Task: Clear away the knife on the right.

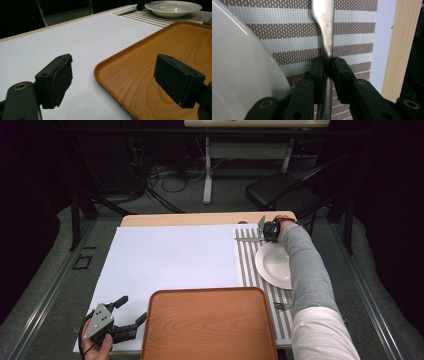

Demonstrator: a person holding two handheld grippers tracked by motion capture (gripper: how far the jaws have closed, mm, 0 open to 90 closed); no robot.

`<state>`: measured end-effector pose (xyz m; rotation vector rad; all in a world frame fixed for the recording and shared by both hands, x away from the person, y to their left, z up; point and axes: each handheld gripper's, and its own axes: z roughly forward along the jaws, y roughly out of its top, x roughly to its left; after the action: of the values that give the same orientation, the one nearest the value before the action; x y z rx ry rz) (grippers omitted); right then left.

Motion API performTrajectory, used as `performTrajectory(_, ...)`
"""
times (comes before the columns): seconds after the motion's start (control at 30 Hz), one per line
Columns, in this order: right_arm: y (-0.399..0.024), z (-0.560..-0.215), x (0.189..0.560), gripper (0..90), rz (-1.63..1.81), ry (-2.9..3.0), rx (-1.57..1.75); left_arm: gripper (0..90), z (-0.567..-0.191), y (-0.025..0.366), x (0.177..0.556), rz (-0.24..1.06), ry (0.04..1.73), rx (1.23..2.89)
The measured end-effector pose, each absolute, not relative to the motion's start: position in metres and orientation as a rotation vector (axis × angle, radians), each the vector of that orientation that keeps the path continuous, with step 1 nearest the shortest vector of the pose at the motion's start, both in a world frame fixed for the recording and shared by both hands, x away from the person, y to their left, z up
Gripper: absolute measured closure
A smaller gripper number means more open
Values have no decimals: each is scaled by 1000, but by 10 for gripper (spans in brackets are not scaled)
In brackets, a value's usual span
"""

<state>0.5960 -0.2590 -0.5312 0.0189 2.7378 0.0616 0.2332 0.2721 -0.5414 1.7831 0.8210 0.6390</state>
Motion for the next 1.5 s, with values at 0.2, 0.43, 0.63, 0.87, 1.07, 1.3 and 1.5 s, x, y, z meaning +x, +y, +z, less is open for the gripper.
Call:
performTrajectory(0.2,-259,-531,595,793,62,2728,7,157,-541,272,233,634,821,1782)
performTrajectory(0.43,-256,-531,594,799,30,2712,-3,157,-541,272,233,634,821,1783)
performTrajectory(0.63,-254,-532,592,802,17,2707,11,157,-541,271,233,635,819,1783)
performTrajectory(0.87,-255,-531,592,803,15,2704,-13,157,-542,271,234,632,822,1784)
performTrajectory(1.07,-255,-532,591,803,23,2700,-1,157,-542,272,233,635,827,1782)
performTrajectory(1.3,-255,-530,591,803,56,2702,-10,157,-542,273,234,631,830,1781)
performTrajectory(1.5,-257,-527,590,803,55,2696,5,157,-542,273,234,631,837,1775)
